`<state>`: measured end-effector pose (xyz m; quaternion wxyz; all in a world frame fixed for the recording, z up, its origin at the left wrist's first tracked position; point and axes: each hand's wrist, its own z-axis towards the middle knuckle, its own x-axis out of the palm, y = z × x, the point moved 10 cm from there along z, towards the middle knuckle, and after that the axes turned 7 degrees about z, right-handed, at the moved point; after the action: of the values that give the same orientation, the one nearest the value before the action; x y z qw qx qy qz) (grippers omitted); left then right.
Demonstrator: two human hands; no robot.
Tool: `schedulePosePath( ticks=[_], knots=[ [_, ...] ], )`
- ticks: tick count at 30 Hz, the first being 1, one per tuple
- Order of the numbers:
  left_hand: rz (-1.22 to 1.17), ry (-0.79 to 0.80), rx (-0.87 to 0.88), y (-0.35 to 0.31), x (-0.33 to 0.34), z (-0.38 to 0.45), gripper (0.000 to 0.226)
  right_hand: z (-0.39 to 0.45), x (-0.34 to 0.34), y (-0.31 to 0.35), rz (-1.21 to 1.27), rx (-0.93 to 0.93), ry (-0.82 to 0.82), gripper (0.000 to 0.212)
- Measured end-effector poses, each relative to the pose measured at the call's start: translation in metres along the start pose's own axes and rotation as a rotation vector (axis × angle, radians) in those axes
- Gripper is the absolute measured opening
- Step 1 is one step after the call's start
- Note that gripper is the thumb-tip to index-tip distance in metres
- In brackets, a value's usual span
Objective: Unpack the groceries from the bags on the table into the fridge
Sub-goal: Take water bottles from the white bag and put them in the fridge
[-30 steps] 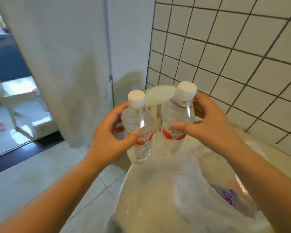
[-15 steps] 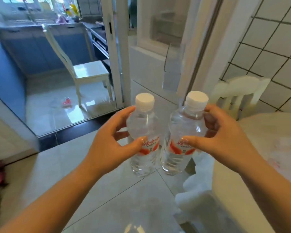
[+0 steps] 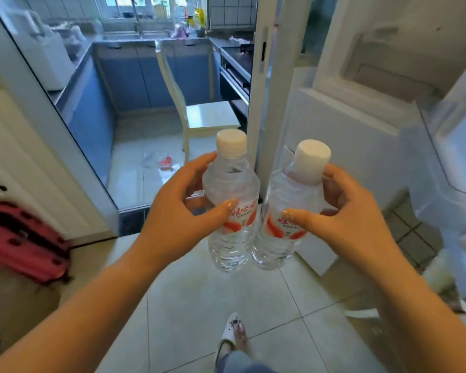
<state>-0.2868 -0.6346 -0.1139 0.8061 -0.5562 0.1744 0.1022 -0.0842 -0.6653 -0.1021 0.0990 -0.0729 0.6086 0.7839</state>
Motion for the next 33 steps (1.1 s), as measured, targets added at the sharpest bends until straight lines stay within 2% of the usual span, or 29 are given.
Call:
schedulePosePath(
  ticks=[6,11,14,20,26,33],
  knots=[
    [0.057,0.023,0.021,0.021,-0.007,0.131,0.059,0.124,0.001,-0.018,0.125,-0.037,-0.106,0.062],
    [0.002,0.04,0.062,0.03,0.004,0.238,0.066,0.22,-0.028,-0.022,0.07,-0.071,-0.195,0.071],
    [-0.054,0.112,0.101,0.034,0.024,0.301,0.071,0.264,-0.052,-0.029,0.023,-0.05,-0.263,0.067],
    [-0.281,0.352,0.23,0.031,0.096,0.436,0.059,0.34,-0.115,-0.048,-0.059,-0.046,-0.533,0.053],
    [-0.514,0.616,0.343,-0.015,0.179,0.547,0.059,0.402,-0.197,-0.046,-0.099,-0.053,-0.793,0.05],
    [-0.735,0.746,0.287,-0.068,0.288,0.641,0.054,0.462,-0.297,-0.043,-0.118,-0.083,-0.932,0.05]
  ],
)
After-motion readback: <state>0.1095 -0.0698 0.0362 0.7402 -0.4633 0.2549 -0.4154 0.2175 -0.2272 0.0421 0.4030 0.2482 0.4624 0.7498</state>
